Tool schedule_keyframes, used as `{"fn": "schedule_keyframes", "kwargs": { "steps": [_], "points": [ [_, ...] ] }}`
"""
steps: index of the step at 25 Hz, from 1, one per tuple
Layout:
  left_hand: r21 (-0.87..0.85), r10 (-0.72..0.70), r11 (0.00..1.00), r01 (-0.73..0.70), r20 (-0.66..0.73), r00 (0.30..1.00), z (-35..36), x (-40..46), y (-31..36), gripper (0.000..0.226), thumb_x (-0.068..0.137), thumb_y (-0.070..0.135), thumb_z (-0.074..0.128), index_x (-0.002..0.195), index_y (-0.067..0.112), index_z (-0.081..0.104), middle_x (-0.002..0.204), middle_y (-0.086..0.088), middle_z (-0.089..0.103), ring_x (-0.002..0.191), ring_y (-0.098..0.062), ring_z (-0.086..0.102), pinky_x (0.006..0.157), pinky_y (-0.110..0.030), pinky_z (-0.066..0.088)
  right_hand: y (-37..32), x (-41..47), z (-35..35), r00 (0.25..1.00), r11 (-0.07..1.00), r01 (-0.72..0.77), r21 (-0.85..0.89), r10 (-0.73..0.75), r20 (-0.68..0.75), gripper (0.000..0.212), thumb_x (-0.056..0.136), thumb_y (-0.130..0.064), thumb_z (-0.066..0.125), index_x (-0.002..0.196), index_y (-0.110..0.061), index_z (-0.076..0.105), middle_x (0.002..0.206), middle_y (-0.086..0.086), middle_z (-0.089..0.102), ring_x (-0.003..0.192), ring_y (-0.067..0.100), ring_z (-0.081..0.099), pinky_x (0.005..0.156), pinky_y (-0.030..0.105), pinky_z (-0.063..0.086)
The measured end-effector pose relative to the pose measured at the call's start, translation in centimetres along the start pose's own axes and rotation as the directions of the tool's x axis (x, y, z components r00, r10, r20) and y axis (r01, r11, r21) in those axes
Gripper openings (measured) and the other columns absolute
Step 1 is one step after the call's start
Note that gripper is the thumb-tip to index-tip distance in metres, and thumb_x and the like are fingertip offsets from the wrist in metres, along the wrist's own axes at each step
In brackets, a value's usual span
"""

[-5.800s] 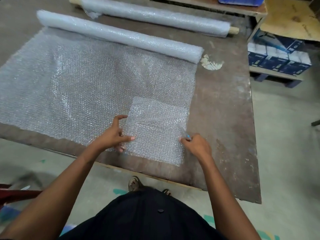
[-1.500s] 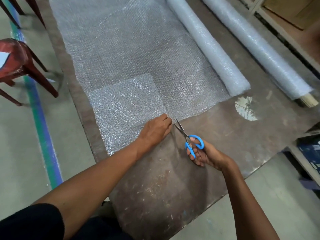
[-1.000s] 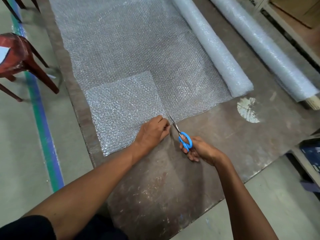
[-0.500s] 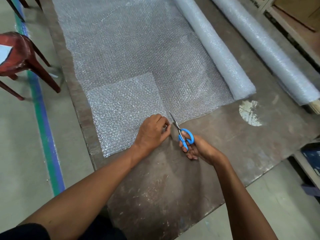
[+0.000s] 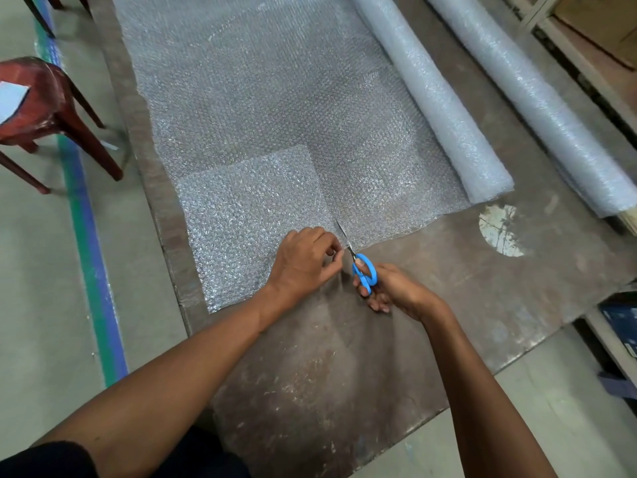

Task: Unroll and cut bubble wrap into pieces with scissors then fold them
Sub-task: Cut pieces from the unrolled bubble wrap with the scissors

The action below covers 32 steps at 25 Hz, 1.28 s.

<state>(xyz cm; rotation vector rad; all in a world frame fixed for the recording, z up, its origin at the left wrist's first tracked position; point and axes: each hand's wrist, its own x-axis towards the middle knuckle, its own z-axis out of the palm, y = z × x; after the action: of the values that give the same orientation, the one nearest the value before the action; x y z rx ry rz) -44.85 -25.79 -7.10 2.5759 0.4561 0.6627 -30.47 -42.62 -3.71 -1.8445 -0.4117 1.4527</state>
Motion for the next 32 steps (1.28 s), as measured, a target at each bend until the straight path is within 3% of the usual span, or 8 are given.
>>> {"fn": "schedule_keyframes", "kwargs": {
  "steps": [4,8,21,26,32],
  "points": [
    [0.005,-0.015,1.000,0.015,0.006,1.000,-0.2,0.1,-0.2,0.016,0.096,0.039,0.067,0.093,0.023,0.067,0.083,0.009,0.062,0.076,-0.013,0.057,0.068,-0.033,0.041,-0.9,1.0,0.1,1.000,1.000,-0.020,0.001,0.020,0.020,0.054,0.103,-0.059,0.055,0.096,-0.006,0.064,0.069,0.007,0.057,0.045,0.021,0.050,0.037,0.025,0.032],
    [-0.007,-0.028,1.000,0.028,0.017,0.999,-0.4,0.1,-0.2,0.018,0.096,0.041,0.064,0.093,0.024,0.067,0.083,0.010,0.062,0.076,-0.013,0.057,0.069,-0.034,0.043,-1.4,2.0,0.0,0.997,0.999,-0.042,0.024,0.041,0.060,0.063,0.090,-0.071,0.052,0.097,-0.009,0.062,0.069,0.005,0.056,0.046,0.020,0.050,0.036,0.025,0.033],
    [-0.055,-0.089,0.995,0.086,-0.052,0.995,-0.5,-0.2,1.0,0.013,0.094,0.035,0.067,0.089,0.023,0.066,0.082,0.011,0.062,0.074,-0.011,0.058,0.067,-0.035,0.043,-1.7,2.7,-0.2,0.999,0.999,0.026,0.045,-0.028,0.042,0.060,0.089,-0.069,0.060,0.093,-0.009,0.062,0.070,0.006,0.055,0.047,0.020,0.048,0.038,0.024,0.032],
    [-0.068,-0.099,0.993,0.095,-0.061,0.993,-0.7,-0.5,1.4,0.014,0.095,0.035,0.066,0.089,0.023,0.065,0.081,0.012,0.060,0.072,-0.009,0.056,0.066,-0.034,0.044,-3.2,3.2,-0.5,0.998,0.999,-0.019,0.039,0.017,0.055,0.056,0.105,-0.065,0.044,0.091,-0.013,0.062,0.069,0.004,0.055,0.048,0.018,0.050,0.037,0.023,0.031],
    [-0.096,-0.135,0.987,0.128,-0.068,0.989,-0.8,-0.7,1.4,0.012,0.094,0.033,0.071,0.089,0.023,0.065,0.080,0.012,0.061,0.073,-0.009,0.057,0.067,-0.033,0.043,-4.5,4.0,-0.1,0.998,0.999,0.000,0.042,-0.003,0.060,0.054,0.108,-0.056,0.045,0.085,-0.011,0.062,0.065,0.003,0.057,0.045,0.017,0.048,0.038,0.024,0.030]
  ]
}}
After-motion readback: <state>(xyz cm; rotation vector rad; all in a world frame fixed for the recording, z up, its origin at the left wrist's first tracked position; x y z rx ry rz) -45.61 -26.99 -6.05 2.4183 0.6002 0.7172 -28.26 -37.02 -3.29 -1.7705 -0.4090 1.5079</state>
